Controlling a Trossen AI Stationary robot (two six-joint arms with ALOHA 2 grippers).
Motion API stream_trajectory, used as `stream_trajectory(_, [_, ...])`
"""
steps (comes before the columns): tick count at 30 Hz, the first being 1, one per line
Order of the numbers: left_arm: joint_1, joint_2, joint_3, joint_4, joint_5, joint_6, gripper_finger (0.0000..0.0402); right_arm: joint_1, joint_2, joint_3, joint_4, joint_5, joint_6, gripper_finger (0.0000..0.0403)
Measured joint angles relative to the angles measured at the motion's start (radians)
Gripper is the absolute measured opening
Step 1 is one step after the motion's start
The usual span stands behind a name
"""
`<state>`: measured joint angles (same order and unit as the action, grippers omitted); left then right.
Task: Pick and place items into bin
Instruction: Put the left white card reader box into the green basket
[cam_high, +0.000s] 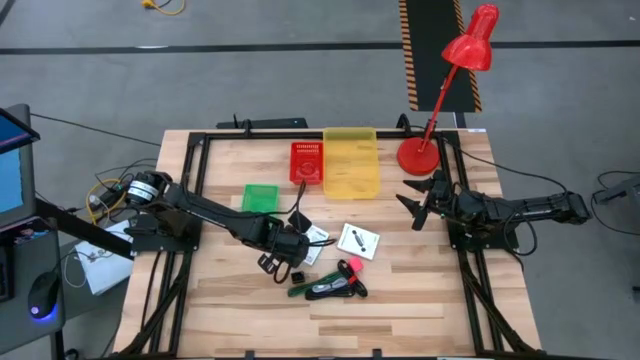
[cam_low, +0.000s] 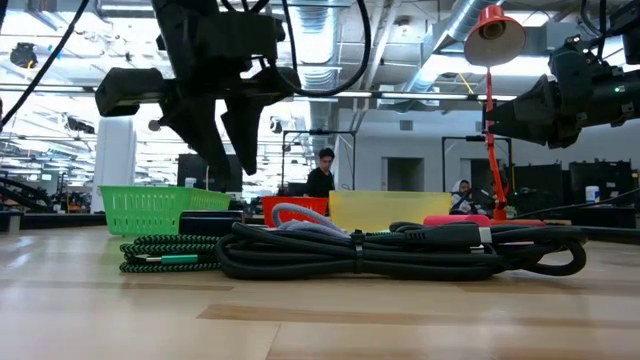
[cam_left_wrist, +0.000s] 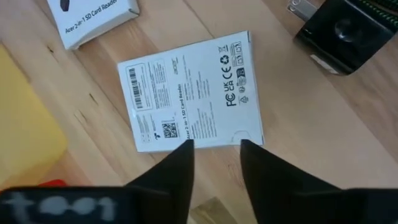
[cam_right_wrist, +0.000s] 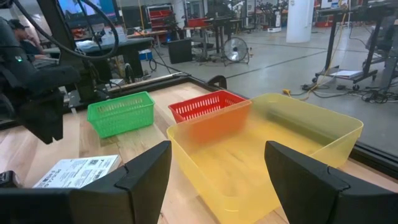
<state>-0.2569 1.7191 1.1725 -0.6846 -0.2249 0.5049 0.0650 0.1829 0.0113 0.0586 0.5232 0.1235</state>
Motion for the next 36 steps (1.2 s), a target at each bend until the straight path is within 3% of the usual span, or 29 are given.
stream_trajectory(7, [-0.002, 0.004, 0.000, -0.013, 0.005, -0.001, 0.0161, 0.000, 0.000, 0.000, 0.000, 0.000, 0.000, 0.0255])
stream_trajectory(18, [-0.025, 0.035, -0.064, 0.107, -0.003, -0.059, 0.0163, 0.000, 0.000, 0.000, 0.000, 0.000, 0.000, 0.0255])
stream_trajectory(36, [-0.026, 0.162, -0.061, 0.113, -0.052, -0.088, 0.0163, 0.000, 0.000, 0.000, 0.000, 0.000, 0.000, 0.0255])
